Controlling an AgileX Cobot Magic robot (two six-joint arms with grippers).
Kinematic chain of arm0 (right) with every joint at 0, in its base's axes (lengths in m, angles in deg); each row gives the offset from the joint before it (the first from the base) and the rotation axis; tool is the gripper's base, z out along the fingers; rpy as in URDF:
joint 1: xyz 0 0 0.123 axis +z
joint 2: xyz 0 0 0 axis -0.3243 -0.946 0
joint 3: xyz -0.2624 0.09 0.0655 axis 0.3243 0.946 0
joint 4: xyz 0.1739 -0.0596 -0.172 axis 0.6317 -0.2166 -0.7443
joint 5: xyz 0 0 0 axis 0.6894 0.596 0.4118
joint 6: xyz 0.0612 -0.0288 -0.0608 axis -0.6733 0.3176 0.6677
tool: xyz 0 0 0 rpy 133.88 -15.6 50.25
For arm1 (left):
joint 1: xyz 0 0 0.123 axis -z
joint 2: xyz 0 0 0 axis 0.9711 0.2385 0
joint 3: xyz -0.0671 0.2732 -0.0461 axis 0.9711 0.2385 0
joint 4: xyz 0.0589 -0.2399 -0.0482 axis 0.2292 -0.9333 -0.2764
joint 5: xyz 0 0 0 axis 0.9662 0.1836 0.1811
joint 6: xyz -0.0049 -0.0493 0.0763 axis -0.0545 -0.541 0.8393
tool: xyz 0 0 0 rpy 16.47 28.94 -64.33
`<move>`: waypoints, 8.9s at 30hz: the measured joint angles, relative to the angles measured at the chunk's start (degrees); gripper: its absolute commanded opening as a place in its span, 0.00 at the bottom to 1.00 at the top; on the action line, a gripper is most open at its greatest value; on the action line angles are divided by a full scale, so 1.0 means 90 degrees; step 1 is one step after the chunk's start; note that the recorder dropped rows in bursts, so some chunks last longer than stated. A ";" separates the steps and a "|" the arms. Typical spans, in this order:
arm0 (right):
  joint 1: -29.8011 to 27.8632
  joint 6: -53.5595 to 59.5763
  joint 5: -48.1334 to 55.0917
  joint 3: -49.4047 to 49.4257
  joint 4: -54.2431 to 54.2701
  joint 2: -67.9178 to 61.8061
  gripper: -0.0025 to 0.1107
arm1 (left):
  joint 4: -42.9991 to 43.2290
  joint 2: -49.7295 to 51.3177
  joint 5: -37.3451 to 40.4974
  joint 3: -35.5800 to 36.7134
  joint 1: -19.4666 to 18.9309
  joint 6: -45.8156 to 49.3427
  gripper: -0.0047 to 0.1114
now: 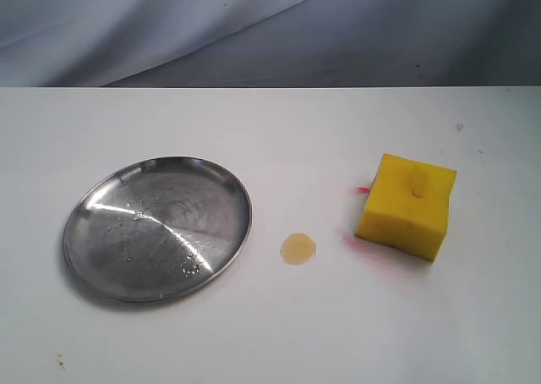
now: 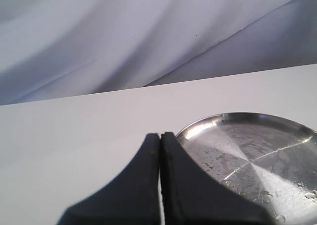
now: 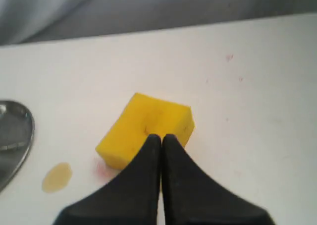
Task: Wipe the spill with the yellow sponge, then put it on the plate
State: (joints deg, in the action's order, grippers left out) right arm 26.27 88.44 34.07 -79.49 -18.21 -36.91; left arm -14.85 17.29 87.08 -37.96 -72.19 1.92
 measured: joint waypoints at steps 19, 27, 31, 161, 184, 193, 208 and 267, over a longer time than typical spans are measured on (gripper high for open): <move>0.0000 0.0956 0.1304 -0.2870 0.1470 -0.6250 0.70 | 0.0000 0.0000 0.0000 0.0000 0.0000 0.0000 0.04; 0.0195 0.0905 0.1266 -0.3572 0.1643 -0.7590 0.52 | 0.0000 0.0000 0.0000 0.0000 0.0000 0.0000 0.04; 0.0399 0.0505 0.1133 -0.3763 0.1688 -0.7881 0.16 | 0.0000 0.0000 0.0000 0.0000 0.0000 0.0000 0.04; 0.1710 -0.2767 0.2696 -0.5373 -0.3614 -0.8619 0.02 | 0.0000 0.0000 0.0000 0.0000 0.0000 0.0000 0.04; 0.3238 -0.2131 0.1588 -0.2821 -0.2894 -0.7216 0.02 | 0.0000 0.0000 0.0000 0.0000 0.0000 0.0000 0.04; 0.4143 -0.1205 0.0936 -0.2738 -0.0796 -0.6872 0.02 | 0.0000 0.0000 0.0000 0.0000 0.0000 0.0000 0.04; 0.4350 -0.0652 0.0207 -0.4682 0.0586 -0.6248 0.02 | 0.0000 0.0000 0.0000 0.0000 0.0000 0.0000 0.04; 0.4506 -0.2076 -0.0927 -0.1494 -0.1015 -0.4315 0.02 | 0.0000 0.0000 0.0000 0.0000 0.0000 0.0000 0.04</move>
State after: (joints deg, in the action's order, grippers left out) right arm 66.83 69.76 25.72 -92.93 -27.34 -75.75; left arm -14.85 17.29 87.08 -37.96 -72.19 1.92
